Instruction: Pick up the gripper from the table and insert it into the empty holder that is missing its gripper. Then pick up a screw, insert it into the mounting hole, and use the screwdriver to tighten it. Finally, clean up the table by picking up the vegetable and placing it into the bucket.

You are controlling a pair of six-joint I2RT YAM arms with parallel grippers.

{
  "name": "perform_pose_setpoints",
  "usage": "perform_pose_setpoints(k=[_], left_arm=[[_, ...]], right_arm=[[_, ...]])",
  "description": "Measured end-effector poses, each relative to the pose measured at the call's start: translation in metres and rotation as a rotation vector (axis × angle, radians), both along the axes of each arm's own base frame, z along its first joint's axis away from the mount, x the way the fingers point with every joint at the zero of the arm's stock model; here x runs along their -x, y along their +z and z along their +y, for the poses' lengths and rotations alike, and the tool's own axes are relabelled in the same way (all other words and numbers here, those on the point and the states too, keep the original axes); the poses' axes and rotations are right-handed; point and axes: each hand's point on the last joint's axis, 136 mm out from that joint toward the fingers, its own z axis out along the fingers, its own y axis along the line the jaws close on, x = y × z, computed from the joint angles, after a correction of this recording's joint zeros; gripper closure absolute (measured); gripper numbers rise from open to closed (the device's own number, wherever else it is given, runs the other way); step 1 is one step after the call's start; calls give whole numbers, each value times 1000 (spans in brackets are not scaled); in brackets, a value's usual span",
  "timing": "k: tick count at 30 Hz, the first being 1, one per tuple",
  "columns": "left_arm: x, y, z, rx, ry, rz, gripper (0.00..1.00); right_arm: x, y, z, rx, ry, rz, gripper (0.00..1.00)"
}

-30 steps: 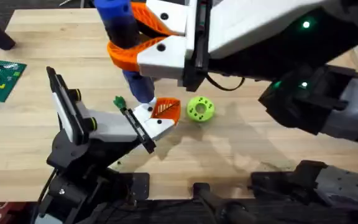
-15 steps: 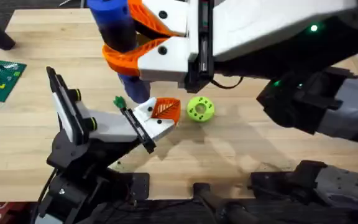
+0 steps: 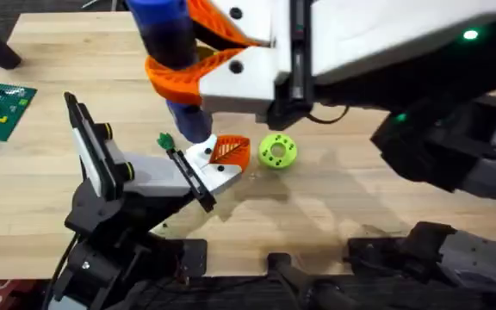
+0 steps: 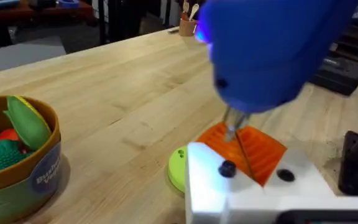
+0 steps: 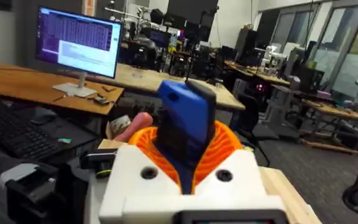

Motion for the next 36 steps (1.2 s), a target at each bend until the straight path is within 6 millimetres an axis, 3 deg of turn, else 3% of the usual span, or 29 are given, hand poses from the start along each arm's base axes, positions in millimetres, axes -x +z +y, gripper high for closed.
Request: perform_pose_setpoints(k=[7,36], left_arm=[[0,0,0,0,0,0,992],[0,0,0,0,0,0,992]], right_arm=[[9,9,-9,-2,-1,-1,931],[-1,-11,0,55,-17,17,931]])
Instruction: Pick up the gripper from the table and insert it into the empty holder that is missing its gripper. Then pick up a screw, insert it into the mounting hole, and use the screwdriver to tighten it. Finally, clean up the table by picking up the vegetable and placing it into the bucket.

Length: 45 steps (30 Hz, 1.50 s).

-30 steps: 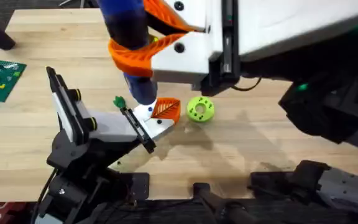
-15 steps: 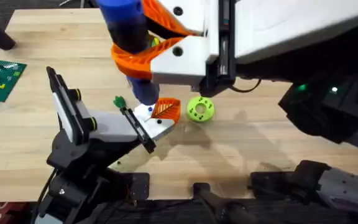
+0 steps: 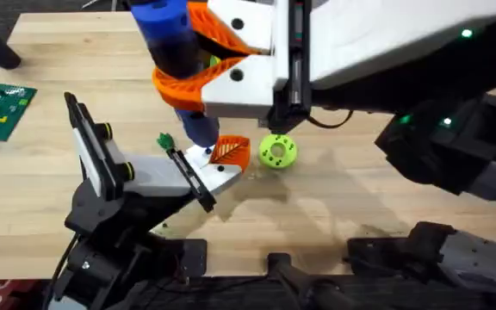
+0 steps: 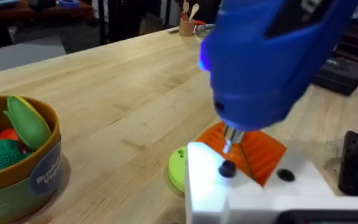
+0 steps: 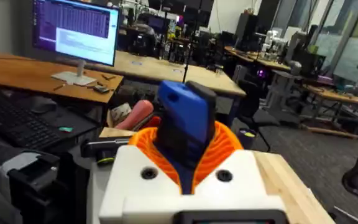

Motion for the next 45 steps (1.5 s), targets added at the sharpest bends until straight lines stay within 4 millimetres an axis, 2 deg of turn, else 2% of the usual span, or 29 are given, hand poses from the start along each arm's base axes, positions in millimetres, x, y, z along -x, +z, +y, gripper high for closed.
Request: perform_pose_setpoints(k=[45], left_arm=[[0,0,0,0,0,0,992]], right_arm=[[1,-4,3,13,4,20,931]])
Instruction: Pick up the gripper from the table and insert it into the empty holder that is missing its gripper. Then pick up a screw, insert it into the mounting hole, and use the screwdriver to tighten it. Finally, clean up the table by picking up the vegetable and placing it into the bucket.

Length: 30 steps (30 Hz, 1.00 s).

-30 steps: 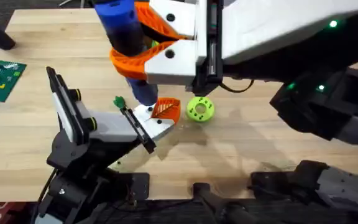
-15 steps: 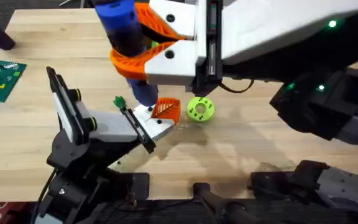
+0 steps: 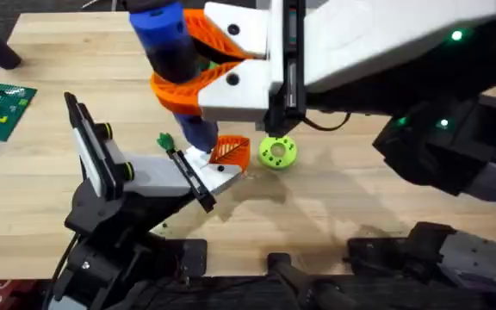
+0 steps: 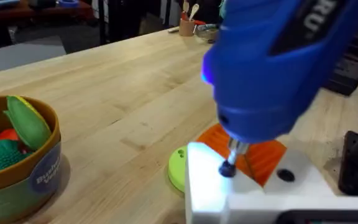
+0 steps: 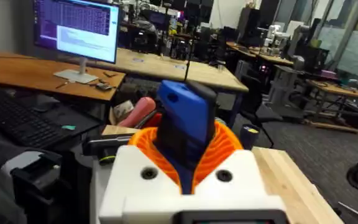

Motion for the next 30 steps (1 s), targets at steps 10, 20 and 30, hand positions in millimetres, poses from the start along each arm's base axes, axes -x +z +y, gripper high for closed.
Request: perform_pose_setpoints(k=[10,20,30], left_arm=[[0,0,0,0,0,0,992],[0,0,0,0,0,0,992],[0,0,0,0,0,0,992]], right_arm=[[2,0,2,-2,-1,2,931],[1,-1,2,5,-6,-4,931],[0,-6,3,21,-10,4,931]])
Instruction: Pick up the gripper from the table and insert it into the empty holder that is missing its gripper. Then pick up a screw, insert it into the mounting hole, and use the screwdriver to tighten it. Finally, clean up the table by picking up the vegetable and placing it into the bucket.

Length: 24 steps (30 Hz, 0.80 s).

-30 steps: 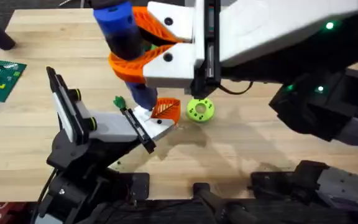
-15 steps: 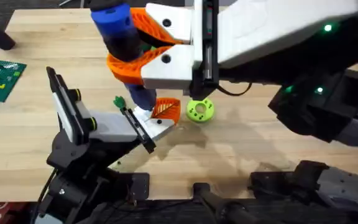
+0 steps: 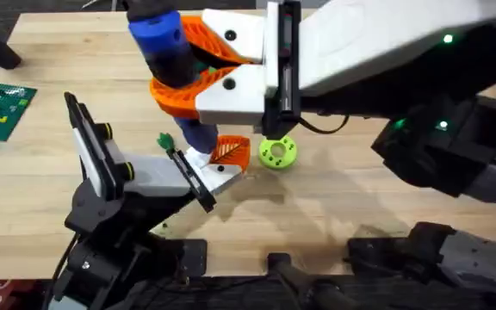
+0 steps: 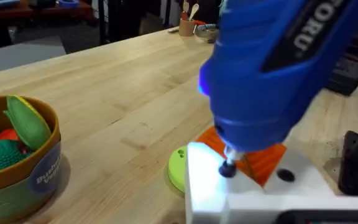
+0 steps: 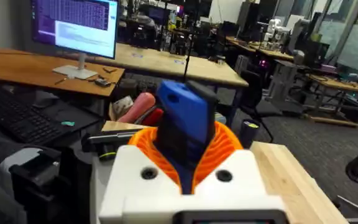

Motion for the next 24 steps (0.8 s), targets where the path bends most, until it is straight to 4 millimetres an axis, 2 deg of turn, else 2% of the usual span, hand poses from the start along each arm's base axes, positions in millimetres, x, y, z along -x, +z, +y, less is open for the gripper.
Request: perform_pose_setpoints(k=[24], left_arm=[[0,0,0,0,0,1,992]], right_arm=[[-2,-3,0,10,-7,11,931]])
